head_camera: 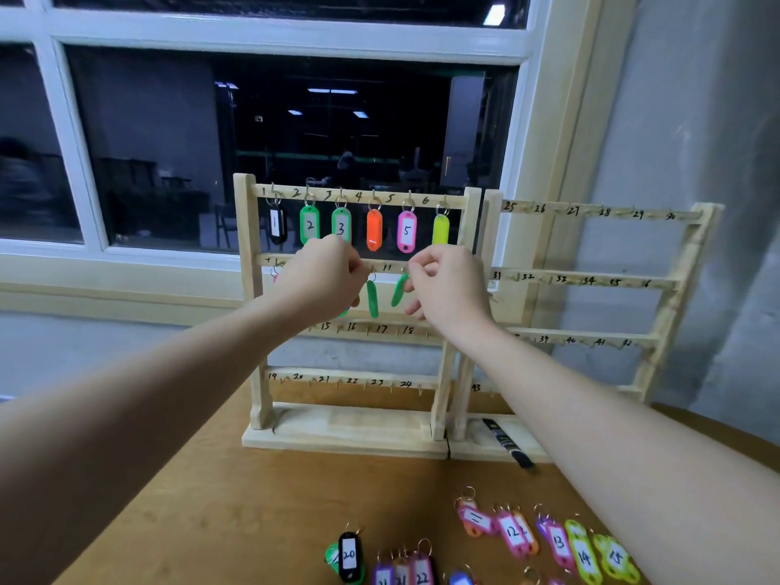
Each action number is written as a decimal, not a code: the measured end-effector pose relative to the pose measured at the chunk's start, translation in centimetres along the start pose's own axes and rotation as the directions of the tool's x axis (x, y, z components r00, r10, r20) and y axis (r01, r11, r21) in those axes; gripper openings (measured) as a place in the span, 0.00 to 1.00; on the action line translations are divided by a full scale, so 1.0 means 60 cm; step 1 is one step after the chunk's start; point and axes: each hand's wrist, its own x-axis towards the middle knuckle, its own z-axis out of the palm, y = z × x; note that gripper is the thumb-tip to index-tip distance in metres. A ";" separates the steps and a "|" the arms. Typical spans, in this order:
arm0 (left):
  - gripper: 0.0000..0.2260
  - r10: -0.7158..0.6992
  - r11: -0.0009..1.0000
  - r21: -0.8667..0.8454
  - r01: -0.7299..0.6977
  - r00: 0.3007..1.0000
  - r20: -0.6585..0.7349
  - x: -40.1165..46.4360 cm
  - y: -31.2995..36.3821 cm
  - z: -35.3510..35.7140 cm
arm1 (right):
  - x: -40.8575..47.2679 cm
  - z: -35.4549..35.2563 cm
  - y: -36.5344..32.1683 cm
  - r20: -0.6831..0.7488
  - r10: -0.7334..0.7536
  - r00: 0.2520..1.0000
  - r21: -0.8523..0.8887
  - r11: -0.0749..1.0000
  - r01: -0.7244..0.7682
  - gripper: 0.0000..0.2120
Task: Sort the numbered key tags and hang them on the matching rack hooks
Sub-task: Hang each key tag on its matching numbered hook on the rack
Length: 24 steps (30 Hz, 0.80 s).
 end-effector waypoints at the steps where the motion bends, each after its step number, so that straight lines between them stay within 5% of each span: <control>1: 0.18 0.003 1.000 0.005 -0.003 1.000 -0.009 -0.003 -0.002 0.002 | 0.000 0.001 0.000 0.006 -0.006 1.000 -0.003 1.000 0.006 0.10; 24: 0.17 -0.025 1.000 0.016 0.025 1.000 -0.002 -0.042 -0.031 -0.015 | 0.006 0.060 -0.016 -0.050 -0.097 0.994 -0.086 0.992 0.092 0.12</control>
